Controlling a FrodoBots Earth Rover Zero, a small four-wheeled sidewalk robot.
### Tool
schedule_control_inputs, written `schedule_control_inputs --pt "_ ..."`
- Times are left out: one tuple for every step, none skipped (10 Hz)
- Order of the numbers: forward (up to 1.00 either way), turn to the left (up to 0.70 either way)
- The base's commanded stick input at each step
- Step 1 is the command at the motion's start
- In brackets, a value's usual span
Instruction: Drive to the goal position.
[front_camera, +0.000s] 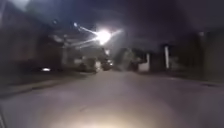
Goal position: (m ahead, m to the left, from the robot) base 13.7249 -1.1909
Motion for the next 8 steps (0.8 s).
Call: schedule_control_inputs --pt "1.00 0.00" --pt "1.00 0.00" --pt "1.00 0.00" --pt "1.00 0.00" --pt "1.00 0.00" --pt "1.00 0.00" --pt "1.00 0.00" --pt "1.00 0.00"
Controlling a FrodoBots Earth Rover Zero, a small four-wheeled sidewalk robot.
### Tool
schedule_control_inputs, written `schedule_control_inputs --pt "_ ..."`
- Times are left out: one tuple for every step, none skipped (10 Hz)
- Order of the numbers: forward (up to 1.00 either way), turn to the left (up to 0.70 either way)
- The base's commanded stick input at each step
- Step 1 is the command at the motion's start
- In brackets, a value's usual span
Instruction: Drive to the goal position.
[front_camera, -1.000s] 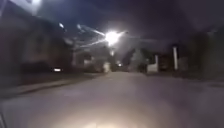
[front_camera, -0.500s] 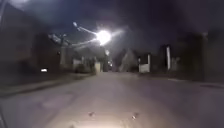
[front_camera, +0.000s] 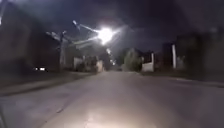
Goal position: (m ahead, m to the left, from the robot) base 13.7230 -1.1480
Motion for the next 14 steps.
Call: schedule_control_inputs --pt "1.00 0.00" --pt "1.00 0.00" --pt "1.00 0.00" --pt "1.00 0.00" --pt "1.00 0.00" --pt "1.00 0.00" --pt "1.00 0.00" --pt "1.00 0.00" --pt "1.00 0.00" --pt "1.00 0.00" --pt "1.00 0.00" --pt "1.00 0.00" --pt "1.00 0.00" --pt "1.00 0.00"
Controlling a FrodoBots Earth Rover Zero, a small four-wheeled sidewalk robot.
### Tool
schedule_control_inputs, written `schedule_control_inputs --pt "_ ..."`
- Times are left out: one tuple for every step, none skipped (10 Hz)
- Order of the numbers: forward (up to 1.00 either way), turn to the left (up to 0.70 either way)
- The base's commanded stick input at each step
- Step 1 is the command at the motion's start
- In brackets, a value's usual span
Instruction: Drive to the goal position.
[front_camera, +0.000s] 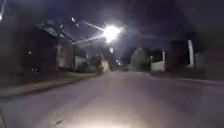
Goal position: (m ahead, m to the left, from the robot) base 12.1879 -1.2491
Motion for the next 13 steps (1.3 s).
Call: schedule_control_inputs --pt "1.00 0.00" --pt "1.00 0.00" --pt "1.00 0.00" --pt "1.00 0.00" --pt "1.00 0.00" --pt "1.00 0.00" --pt "1.00 0.00" --pt "1.00 0.00" --pt "1.00 0.00" --pt "1.00 0.00" --pt "1.00 0.00" --pt "1.00 0.00" --pt "1.00 0.00"
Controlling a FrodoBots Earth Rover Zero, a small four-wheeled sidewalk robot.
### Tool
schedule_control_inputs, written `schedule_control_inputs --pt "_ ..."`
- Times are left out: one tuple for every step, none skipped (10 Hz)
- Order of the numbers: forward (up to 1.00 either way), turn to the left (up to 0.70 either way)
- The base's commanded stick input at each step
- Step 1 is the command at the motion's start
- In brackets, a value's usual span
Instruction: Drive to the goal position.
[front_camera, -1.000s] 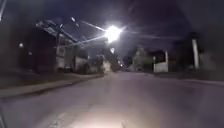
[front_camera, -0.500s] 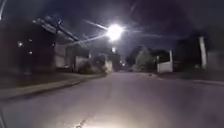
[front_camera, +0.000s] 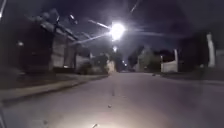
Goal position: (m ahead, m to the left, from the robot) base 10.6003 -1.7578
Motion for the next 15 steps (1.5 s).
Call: schedule_control_inputs --pt "1.00 0.00" --pt "1.00 0.00" --pt "1.00 0.00" --pt "1.00 0.00" --pt "1.00 0.00" --pt "1.00 0.00" --pt "1.00 0.00" --pt "1.00 0.00" --pt "1.00 0.00" --pt "1.00 0.00" --pt "1.00 0.00" --pt "1.00 0.00" --pt "1.00 0.00" --pt "1.00 0.00" --pt "1.00 -0.05"
